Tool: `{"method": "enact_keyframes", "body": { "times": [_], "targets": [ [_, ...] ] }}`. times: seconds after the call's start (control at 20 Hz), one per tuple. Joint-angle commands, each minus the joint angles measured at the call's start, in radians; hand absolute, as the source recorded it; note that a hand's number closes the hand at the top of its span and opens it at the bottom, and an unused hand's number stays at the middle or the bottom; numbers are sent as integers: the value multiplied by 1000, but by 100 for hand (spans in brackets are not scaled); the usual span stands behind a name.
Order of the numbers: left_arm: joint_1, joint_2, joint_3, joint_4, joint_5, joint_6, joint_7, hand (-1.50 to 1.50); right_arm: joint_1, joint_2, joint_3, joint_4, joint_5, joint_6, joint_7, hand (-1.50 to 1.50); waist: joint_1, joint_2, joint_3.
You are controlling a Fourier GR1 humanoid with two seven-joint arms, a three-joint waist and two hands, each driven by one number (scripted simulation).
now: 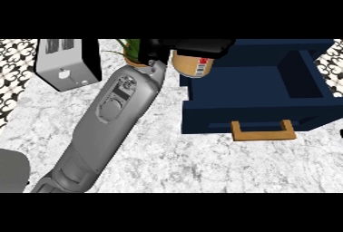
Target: Pick up the can, place it into the drawer and close the drawer
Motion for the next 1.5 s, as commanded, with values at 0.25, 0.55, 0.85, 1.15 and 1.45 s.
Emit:
{"method": "enact_keyframes", "body": {
  "times": [0.25,0.55,0.85,1.15,1.45],
  "targets": [
    [-216,0,-37,260,112,73,-48,150,-23,-18,-41,7,-43,11,19,-150,-9,2,0],
    [-354,0,-62,435,177,78,-72,150,-35,5,1,-4,10,-9,36,-150,-18,5,1],
    [-373,0,-167,529,296,122,-150,150,-100,-20,-4,37,19,-15,45,-150,-43,11,1],
    [-428,0,-192,624,358,127,-181,150,-92,-7,9,2,17,-19,57,-150,-51,13,1],
    [-424,0,-301,638,402,179,-211,150,-165,-48,-16,65,13,-20,71,-150,-62,14,2]
  ]
}}
